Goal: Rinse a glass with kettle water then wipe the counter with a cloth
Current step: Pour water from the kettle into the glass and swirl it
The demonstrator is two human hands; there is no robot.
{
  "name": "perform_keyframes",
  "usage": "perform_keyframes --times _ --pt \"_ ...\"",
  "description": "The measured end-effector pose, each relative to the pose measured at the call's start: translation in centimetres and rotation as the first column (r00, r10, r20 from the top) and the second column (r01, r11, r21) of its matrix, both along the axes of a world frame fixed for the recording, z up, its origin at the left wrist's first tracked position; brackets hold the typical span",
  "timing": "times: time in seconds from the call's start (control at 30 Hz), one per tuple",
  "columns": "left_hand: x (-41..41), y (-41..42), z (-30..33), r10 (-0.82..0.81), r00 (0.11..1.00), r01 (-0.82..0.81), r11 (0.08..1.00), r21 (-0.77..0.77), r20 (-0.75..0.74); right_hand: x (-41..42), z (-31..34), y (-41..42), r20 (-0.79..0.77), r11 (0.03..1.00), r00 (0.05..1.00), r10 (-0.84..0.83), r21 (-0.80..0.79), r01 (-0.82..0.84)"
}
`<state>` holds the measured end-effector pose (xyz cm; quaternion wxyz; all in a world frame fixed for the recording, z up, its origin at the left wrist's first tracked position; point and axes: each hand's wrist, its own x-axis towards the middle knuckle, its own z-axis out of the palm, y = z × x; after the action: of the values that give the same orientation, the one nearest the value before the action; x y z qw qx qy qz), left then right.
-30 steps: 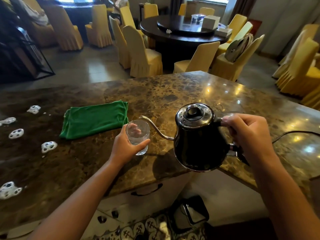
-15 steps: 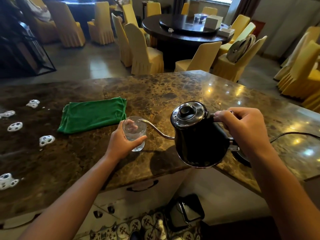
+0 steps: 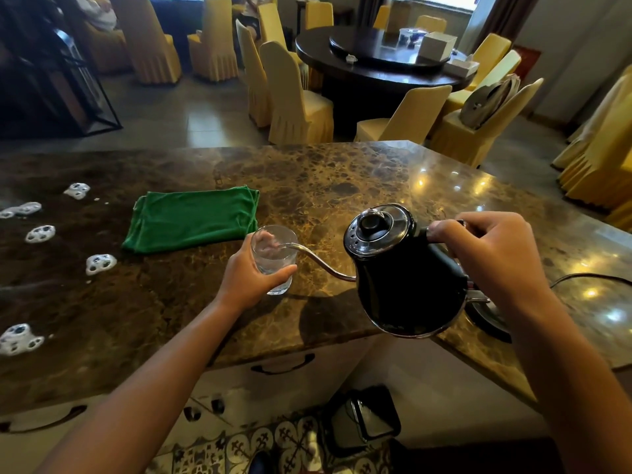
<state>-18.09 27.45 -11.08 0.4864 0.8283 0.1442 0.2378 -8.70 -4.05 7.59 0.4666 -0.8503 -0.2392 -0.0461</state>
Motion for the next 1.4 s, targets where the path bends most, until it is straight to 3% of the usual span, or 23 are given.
perform_keyframes --times 0.27,1.4 --pt "0.1 -0.1 -0.3 -0.001 1.0 0.001 0.999 -0.037 0.006 -0.6 0.6 -0.4 0.046 0.996 0.996 0.078 -0.051 -0.076" --pt "0.2 -0.5 -0.7 0.013 1.0 -0.011 0.994 -0.108 0.024 -0.9 1.8 0.3 0.015 0.986 0.995 0.102 -0.137 -0.099"
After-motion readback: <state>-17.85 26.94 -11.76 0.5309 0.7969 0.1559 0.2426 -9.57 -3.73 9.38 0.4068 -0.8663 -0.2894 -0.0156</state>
